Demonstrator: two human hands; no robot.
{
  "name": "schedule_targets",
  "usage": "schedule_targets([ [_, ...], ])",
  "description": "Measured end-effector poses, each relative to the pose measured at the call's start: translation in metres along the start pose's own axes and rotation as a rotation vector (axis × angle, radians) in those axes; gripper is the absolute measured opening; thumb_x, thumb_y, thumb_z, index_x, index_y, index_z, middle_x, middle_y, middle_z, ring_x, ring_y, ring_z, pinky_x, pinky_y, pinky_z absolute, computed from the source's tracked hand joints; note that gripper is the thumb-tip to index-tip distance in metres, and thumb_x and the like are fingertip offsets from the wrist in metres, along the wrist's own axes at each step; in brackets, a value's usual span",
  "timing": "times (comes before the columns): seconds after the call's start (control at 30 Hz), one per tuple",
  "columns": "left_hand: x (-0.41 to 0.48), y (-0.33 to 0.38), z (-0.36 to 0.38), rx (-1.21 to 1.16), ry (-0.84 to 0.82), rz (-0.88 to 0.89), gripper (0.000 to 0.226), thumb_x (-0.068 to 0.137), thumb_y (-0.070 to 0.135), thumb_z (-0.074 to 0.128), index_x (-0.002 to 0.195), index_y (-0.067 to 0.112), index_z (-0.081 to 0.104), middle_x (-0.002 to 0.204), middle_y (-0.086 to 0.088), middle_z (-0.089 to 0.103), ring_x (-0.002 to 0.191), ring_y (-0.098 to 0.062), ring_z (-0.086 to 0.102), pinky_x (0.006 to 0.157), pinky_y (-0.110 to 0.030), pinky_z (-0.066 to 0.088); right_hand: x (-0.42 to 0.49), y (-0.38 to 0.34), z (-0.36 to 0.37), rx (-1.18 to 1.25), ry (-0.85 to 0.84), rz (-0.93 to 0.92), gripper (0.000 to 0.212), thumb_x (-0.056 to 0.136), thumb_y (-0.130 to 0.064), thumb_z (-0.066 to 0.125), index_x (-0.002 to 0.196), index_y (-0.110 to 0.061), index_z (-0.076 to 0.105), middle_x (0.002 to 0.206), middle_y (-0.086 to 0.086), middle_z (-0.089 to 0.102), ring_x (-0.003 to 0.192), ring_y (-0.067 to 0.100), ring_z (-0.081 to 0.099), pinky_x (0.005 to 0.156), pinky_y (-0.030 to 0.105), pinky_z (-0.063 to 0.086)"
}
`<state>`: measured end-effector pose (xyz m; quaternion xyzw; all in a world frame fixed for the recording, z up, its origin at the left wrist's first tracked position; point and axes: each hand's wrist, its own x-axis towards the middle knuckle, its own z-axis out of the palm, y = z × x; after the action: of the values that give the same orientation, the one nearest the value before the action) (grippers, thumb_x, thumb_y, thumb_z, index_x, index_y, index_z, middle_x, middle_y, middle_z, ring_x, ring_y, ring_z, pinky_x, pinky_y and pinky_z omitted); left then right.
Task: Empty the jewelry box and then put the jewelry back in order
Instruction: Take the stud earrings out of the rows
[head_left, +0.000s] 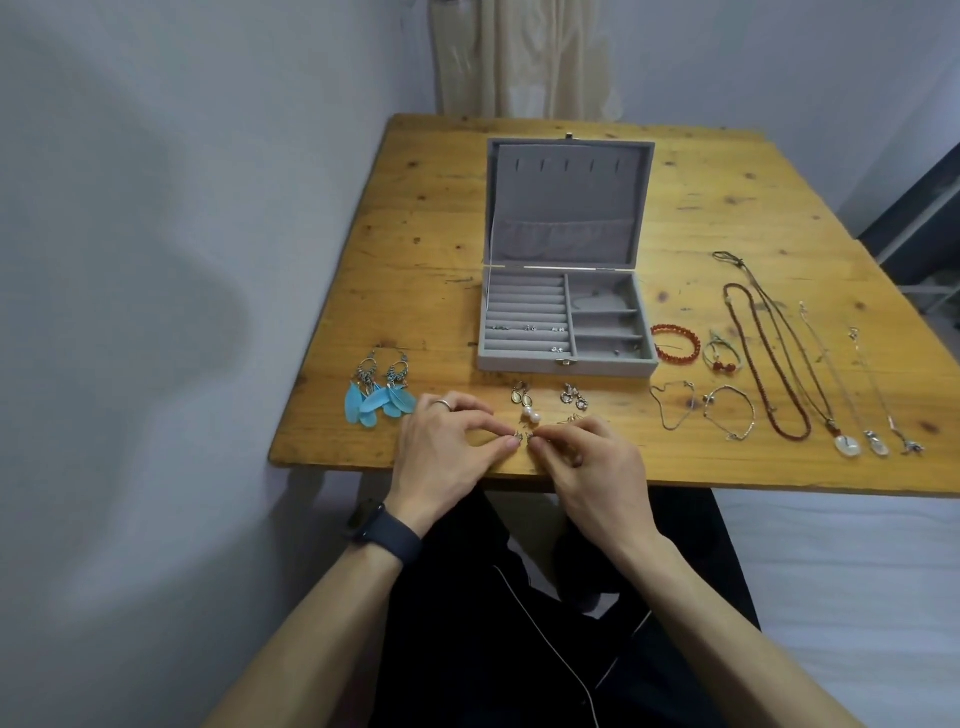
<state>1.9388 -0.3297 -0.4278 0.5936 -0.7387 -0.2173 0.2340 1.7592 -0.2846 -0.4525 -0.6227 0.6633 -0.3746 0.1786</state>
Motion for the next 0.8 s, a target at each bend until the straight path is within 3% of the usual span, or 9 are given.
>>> schedule_targets([
  [0.4,0.000,0.001,-0.003,-0.017,-0.035,-0.001,0.022,0.081,0.056,0.072,0.097,0.043,0.076,0.107,0.024,0.060,0.107,-0.006,0.042,0.089,-0.032,0.035,-0.006,0.001,-0.005,0.005,-0.019,-0.038,0.022,0.089,-0.030,0.075,0.109,-0.023,0.077,0.093,-0.006,0.063,0.082,0.007,0.058,0.072,0.023,0.052],
  [0.6,0.001,-0.001,-0.010,-0.095,-0.072,-0.002,0.022,0.081,0.052,0.074,0.100,0.041,0.075,0.108,0.021,0.061,0.109,-0.005,0.045,0.093,-0.033,0.042,-0.007,0.000,-0.011,0.027,-0.075,-0.070,0.023,0.089,-0.033,0.074,0.111,-0.025,0.075,0.097,-0.008,0.061,0.081,0.007,0.058,0.072,0.027,0.053],
  [0.73,0.014,0.001,-0.024,-0.145,0.018,-0.002,0.021,0.083,0.046,0.074,0.102,0.037,0.075,0.108,0.018,0.063,0.110,-0.005,0.047,0.089,-0.027,0.040,0.002,-0.009,-0.025,0.038,-0.054,-0.156,0.020,0.091,-0.027,0.072,0.110,-0.027,0.074,0.096,-0.011,0.060,0.077,0.000,0.054,0.069,0.013,0.044],
  [0.8,0.028,0.002,-0.031,-0.121,0.083,0.012,0.019,0.085,0.045,0.073,0.103,0.038,0.074,0.107,0.020,0.065,0.106,-0.006,0.049,0.086,-0.027,0.041,0.019,-0.014,-0.029,0.024,-0.020,-0.187,0.018,0.091,-0.026,0.071,0.109,-0.026,0.075,0.095,-0.010,0.061,0.076,0.002,0.056,0.069,0.015,0.047],
])
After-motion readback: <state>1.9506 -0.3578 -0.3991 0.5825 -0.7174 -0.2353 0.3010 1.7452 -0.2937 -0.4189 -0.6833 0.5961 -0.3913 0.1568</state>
